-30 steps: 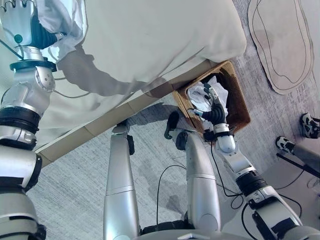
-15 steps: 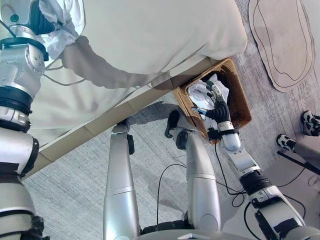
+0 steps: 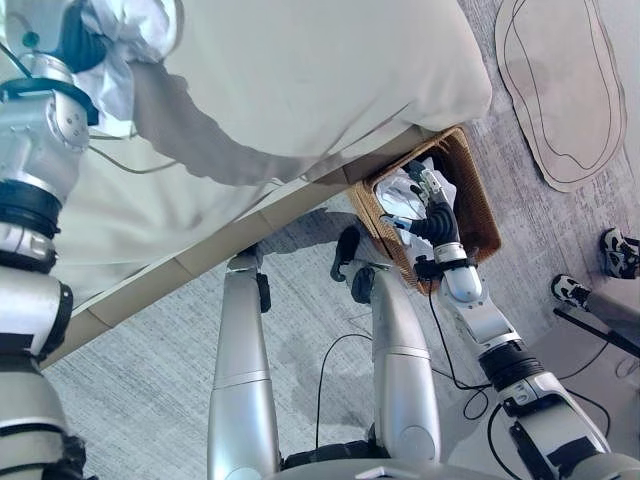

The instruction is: Pick up clothes into the bucket

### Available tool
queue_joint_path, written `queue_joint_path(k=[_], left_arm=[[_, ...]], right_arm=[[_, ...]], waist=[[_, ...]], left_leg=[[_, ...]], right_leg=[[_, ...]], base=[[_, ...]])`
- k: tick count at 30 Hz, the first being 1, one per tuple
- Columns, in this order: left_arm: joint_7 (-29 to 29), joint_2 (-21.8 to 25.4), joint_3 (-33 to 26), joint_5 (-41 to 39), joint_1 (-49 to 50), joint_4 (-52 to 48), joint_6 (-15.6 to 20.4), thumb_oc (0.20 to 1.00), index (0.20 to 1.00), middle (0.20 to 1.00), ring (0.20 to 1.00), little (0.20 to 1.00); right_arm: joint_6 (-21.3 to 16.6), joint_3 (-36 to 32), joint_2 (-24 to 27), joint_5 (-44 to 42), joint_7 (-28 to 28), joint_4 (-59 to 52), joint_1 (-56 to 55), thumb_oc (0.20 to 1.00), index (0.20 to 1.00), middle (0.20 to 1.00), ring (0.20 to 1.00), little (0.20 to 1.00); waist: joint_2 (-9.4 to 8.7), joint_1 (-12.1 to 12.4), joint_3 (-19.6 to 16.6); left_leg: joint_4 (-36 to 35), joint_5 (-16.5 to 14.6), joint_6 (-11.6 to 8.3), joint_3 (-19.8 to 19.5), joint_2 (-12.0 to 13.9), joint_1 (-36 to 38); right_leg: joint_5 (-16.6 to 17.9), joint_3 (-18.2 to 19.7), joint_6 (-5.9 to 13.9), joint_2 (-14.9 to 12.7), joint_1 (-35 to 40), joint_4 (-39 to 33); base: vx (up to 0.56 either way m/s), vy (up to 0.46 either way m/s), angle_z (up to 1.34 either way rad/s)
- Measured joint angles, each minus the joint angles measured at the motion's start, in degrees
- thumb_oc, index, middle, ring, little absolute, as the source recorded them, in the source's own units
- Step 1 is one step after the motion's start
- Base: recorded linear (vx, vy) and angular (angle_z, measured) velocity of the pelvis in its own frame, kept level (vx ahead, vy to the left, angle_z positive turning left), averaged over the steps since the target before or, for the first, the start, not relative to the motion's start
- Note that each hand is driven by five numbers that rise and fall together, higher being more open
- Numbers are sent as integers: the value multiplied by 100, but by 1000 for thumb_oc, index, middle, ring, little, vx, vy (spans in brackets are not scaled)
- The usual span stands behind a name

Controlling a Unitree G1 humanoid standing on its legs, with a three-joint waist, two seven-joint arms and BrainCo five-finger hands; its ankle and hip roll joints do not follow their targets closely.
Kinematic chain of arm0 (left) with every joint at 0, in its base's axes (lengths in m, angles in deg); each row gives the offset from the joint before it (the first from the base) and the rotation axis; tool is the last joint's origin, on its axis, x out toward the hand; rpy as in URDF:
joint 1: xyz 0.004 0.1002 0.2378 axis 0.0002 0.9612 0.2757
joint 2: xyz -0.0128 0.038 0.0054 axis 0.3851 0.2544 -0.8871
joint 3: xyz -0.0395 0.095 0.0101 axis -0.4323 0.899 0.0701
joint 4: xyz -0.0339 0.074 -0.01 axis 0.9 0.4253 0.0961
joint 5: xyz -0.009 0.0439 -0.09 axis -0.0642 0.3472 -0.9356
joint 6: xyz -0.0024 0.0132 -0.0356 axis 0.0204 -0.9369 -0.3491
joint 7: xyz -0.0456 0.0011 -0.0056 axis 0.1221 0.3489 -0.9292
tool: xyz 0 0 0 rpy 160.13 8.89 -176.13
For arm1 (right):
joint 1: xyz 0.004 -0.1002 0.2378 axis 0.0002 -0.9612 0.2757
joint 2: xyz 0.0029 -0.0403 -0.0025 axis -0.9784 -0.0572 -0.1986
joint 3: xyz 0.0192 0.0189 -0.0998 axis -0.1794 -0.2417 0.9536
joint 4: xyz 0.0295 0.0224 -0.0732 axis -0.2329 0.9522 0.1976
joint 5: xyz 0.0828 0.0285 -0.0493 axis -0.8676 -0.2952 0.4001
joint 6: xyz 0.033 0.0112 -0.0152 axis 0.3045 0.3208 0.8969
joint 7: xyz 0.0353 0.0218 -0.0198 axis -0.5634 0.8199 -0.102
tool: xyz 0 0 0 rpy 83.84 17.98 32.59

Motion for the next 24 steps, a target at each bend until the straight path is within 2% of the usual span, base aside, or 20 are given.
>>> queue_joint_path(k=[1,2,4,5,6,7,8,9,10,12,13,17,22,24], left_arm=[[-43,-39,-624,1,708,-790,-2,200,200,200,200,200],[-35,-132,-972,2,1123,-1239,47,200,200,200,200,200],[-69,-255,-968,16,1613,-1463,216,200,200,200,200,200],[-101,-570,-1325,13,2049,-1764,206,200,200,200,200,200],[-104,-765,-1393,14,2226,-1914,212,200,200,200,200,200],[-130,-808,-1306,17,2371,-1981,297,200,200,200,200,200],[-219,-1006,-1451,16,2593,-2261,304,200,200,200,200,200],[-208,-1135,-1508,6,2732,-2432,317,200,200,200,200,200],[-255,-1164,-1437,5,2812,-2503,473,200,200,200,200,200],[-341,-1328,-1607,-70,2982,-2708,516,200,200,200,200,200],[-356,-1521,-1613,-211,3177,-2817,642,200,200,200,200,200],[-530,-1766,-1650,-454,3560,-3325,845,200,200,200,200,200],[-871,-1860,-1476,-809,3826,-3820,1085,200,200,200,200,200],[-1020,-1982,-1458,-1169,4070,-4132,1226,200,200,200,200,200]], right_arm=[[12,-105,-37,8,17,25,-34,1000,1000,1000,1000,1000],[34,-200,-61,15,42,40,-77,1000,1000,1000,1000,1000],[58,-235,-60,20,99,99,-126,1000,1000,1000,1000,1000],[72,-334,-87,86,110,80,-149,1000,1000,1000,1000,1000],[80,-409,-86,120,125,81,-163,1000,1000,1000,1000,1000],[87,-430,-85,132,141,75,-147,1000,1000,1000,1000,1000],[102,-504,-91,158,167,66,-147,1000,1000,1000,1000,1000],[124,-524,-89,174,173,64,-156,1000,1000,1000,1000,1000],[127,-545,-99,196,177,51,-157,1000,1000,1000,1000,1000],[185,-629,-119,295,183,48,-87,1000,1000,1000,1000,1000],[227,-643,-132,397,234,127,-108,1000,1000,1000,1000,1000],[339,-637,2,982,374,101,-37,1000,1000,1000,1000,1000],[520,-394,447,1769,382,41,168,1000,1000,1000,1000,1000],[513,-363,534,1914,311,-102,89,1000,1000,1000,1000,1000]], waist=[[8,64,4],[12,86,7],[11,213,6],[17,262,9],[18,262,10],[21,328,-6],[27,367,-3],[25,406,-6],[24,421,-9],[41,513,-3],[39,531,-14],[65,551,-62],[207,591,-149],[376,557,-493]], left_leg=[[-138,1,1,12,-10,135],[-232,42,11,37,-15,234],[-373,94,28,48,-20,502],[-542,188,24,78,-52,724],[-661,210,12,73,-66,862],[-750,231,23,64,-72,978],[-929,210,5,54,-61,1168],[-1044,322,10,55,-67,1292],[-1155,350,8,46,-74,1457],[-1387,375,6,54,-72,1721],[-1664,521,6,73,-81,2081],[-2194,636,26,74,-81,2728],[-2804,843,20,89,-26,3554],[-3122,923,25,96,2,3773]], right_leg=[[8,1,14,1,105,-79],[37,8,31,-1,175,-149],[42,-10,29,-6,434,-266],[55,-35,25,-12,625,-355],[53,-38,23,-47,741,-436],[71,-56,23,-38,865,-508],[78,-94,36,-30,1041,-667],[130,-105,57,-16,1153,-731],[150,-126,52,-21,1313,-839],[196,-150,70,-7,1554,-992],[271,-170,90,-4,1883,-1220],[374,-245,154,29,2482,-1667],[622,-316,210,163,3338,-2362],[769,-371,288,247,3614,-2798]], base=[[0,0,0],[11,8,6],[-25,20,10],[-53,21,11],[107,-11,11],[-46,15,8],[13,-3,5],[-19,4,9],[85,-11,6],[82,-12,2],[81,-15,2],[101,-32,3],[102,-35,-4],[95,-28,-2]])
